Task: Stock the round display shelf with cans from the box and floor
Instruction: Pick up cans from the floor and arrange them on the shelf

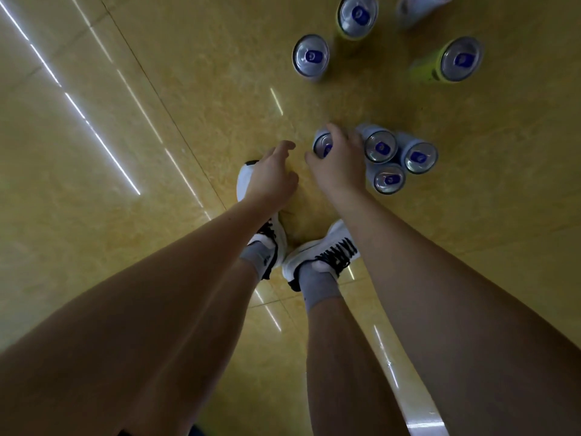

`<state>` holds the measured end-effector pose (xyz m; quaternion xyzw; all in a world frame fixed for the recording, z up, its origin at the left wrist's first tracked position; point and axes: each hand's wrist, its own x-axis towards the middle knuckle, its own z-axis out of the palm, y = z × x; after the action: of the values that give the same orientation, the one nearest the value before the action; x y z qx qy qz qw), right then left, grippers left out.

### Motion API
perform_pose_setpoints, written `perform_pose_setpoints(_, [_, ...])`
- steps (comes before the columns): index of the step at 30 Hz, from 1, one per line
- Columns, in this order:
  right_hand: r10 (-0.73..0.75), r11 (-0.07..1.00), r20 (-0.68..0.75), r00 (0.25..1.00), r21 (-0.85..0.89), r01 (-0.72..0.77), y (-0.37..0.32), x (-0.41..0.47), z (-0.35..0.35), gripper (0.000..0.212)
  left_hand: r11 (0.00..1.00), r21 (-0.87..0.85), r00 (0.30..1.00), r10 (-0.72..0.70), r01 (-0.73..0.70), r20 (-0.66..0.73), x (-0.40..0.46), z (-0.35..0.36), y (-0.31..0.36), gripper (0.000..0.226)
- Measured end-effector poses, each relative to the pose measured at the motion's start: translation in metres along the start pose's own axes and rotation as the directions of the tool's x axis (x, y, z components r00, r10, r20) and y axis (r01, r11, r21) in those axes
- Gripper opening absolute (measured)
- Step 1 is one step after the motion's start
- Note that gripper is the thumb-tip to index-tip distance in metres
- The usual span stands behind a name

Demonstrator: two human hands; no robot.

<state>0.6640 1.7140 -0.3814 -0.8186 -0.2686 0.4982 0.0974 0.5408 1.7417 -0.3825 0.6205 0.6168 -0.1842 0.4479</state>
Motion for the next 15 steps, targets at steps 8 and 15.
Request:
perform_pose_setpoints(8, [0.041,0.996,-0.052,0.998,0.078,-0.037,0.004,0.013,0.018,0.053,1.000,-0.004,0.998,-0.008,0.008,0.064,0.011,0.020,-0.011,0.056])
perform_pose_setpoints(15, [0.100,0.981,0.034,0.994,0.163,-0.104,-0.006,-0.046,-0.007,0.060,0.998,0.003,0.993,-0.070,0.070,0.095,-0.013,-0.007,-0.005,0.067])
